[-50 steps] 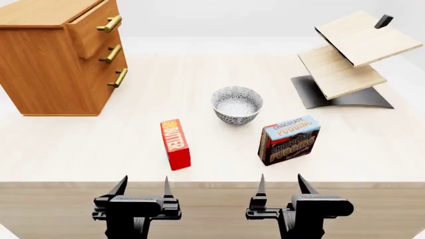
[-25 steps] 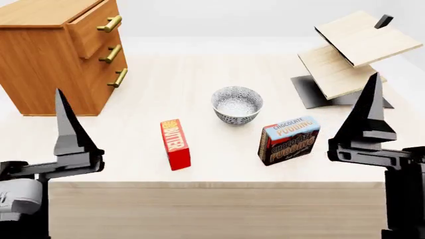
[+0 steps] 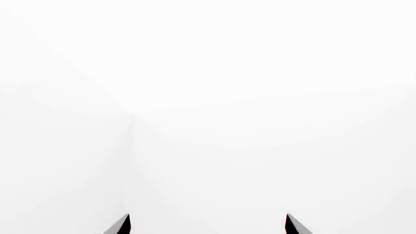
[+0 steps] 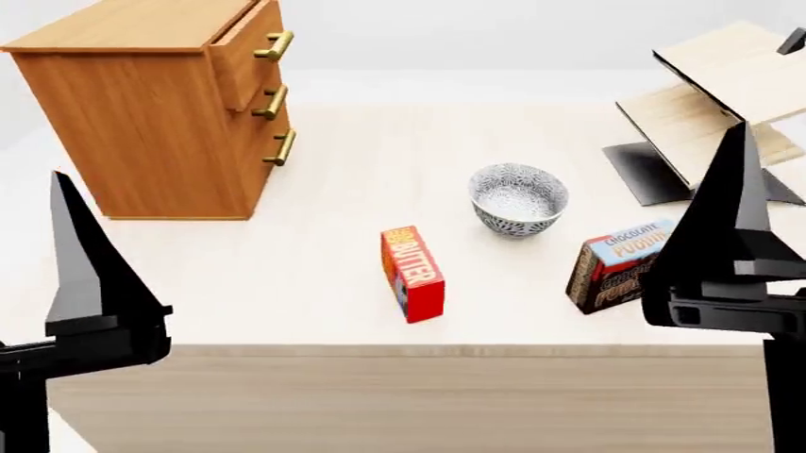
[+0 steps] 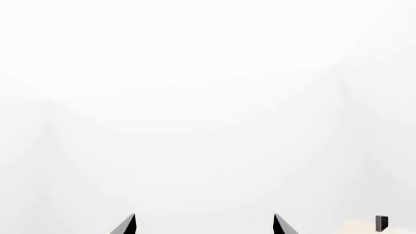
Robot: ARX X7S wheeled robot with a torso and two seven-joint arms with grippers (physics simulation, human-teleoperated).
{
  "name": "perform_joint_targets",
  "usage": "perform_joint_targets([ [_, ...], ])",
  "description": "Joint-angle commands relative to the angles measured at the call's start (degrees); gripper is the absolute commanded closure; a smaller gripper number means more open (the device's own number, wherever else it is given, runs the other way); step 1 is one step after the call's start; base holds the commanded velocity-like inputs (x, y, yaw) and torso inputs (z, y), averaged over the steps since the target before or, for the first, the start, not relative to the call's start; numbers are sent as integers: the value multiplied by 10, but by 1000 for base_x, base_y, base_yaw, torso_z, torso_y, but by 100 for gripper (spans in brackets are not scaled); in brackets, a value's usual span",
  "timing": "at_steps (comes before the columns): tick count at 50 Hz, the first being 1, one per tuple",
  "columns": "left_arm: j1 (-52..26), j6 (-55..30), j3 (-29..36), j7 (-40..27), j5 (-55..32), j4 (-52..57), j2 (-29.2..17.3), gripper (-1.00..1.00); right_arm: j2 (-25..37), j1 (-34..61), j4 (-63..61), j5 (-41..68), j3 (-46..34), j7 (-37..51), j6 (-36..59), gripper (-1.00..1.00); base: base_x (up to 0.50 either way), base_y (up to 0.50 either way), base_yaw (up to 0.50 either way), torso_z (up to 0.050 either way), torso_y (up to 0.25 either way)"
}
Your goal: Close the top drawer of the cabinet and put the bowl on top of it.
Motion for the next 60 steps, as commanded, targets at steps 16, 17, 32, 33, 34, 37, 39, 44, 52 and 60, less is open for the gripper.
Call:
perform_joint_targets([
  [16,22,43,26,-12,28,-25,-7,-100,12,-2,10,-7,-24,0,-18,-100,0,500,0,0,0],
  [17,22,43,26,-12,28,-25,-7,-100,12,-2,10,-7,-25,-1,-19,-100,0,500,0,0,0],
  [32,19,41,29,-8,27,-26,-5,-100,21,7,-1,5,-29,12,-11,-100,0,500,0,0,0],
  [33,18,41,30,-7,27,-27,-5,-100,22,8,-1,5,-29,13,-10,-100,0,500,0,0,0],
  [34,17,40,32,-6,28,-27,-4,-100,22,8,-1,5,-30,14,-10,-100,0,500,0,0,0],
  [37,15,39,34,-5,29,-28,-2,-100,23,9,-2,4,-32,14,-9,-100,0,500,0,0,0],
  [39,14,40,36,-4,30,-28,-2,-100,24,9,-2,4,-33,15,-9,-100,0,500,0,0,0],
  [44,12,39,37,-3,29,-27,0,-100,26,10,-2,6,-35,15,-11,-100,0,500,0,0,0],
  [52,11,39,38,-2,29,-28,1,-100,27,18,-3,-4,-40,23,-2,-100,0,211,0,0,0],
  [60,11,38,40,0,31,-27,1,-100,29,27,-1,-11,-48,30,11,-100,0,0,0,0,0],
])
